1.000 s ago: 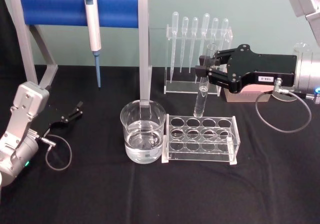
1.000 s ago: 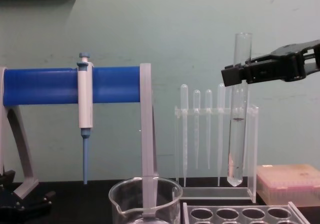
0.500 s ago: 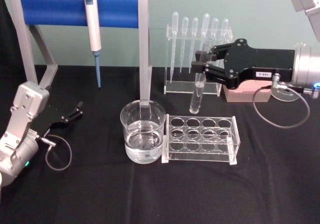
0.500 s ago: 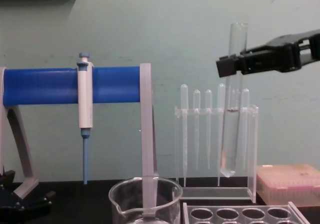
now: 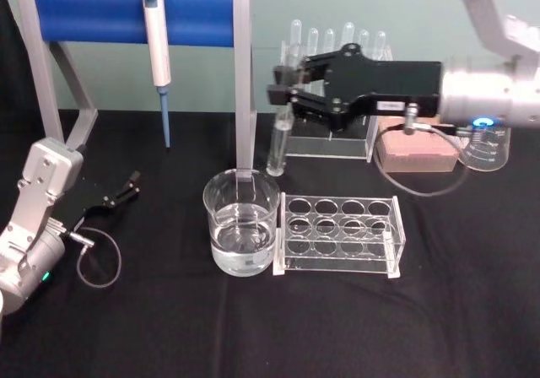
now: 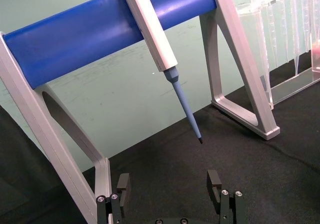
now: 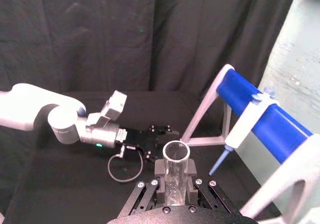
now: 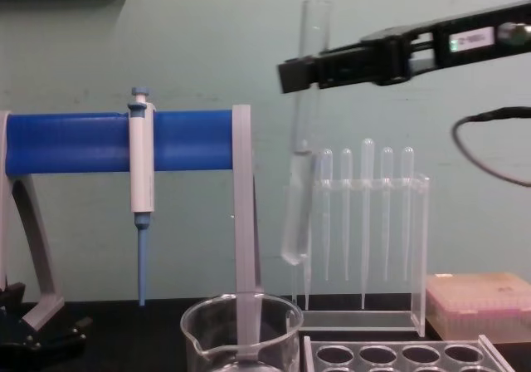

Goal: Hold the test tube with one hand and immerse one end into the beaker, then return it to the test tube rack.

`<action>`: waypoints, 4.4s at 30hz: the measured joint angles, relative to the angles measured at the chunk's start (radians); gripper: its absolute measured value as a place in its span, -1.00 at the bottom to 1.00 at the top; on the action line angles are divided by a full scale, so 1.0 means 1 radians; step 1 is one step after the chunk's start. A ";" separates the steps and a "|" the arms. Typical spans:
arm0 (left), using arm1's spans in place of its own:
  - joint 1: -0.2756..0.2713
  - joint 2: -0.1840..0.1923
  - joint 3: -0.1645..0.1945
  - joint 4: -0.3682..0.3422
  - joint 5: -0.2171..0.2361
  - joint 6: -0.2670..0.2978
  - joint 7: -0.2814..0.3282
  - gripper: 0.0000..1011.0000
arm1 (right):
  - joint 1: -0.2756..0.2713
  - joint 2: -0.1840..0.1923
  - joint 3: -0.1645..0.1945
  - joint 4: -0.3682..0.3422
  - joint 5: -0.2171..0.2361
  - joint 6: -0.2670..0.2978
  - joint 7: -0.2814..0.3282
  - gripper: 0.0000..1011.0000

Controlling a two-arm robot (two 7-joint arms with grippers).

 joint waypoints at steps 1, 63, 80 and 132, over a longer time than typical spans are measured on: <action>0.000 0.000 0.000 0.000 0.000 0.000 0.000 0.98 | 0.009 -0.015 -0.012 0.015 -0.002 -0.005 0.000 -0.53; 0.000 0.000 0.000 0.000 0.000 0.000 0.000 0.98 | -0.079 -0.206 -0.101 0.315 -0.152 -0.163 0.013 -0.53; 0.000 0.000 0.000 0.000 0.000 0.000 0.000 0.98 | -0.077 -0.205 -0.102 0.313 -0.151 -0.163 0.012 -0.53; 0.000 0.000 0.000 0.000 0.000 0.000 0.000 0.98 | -0.076 -0.204 -0.103 0.313 -0.149 -0.161 0.012 -0.53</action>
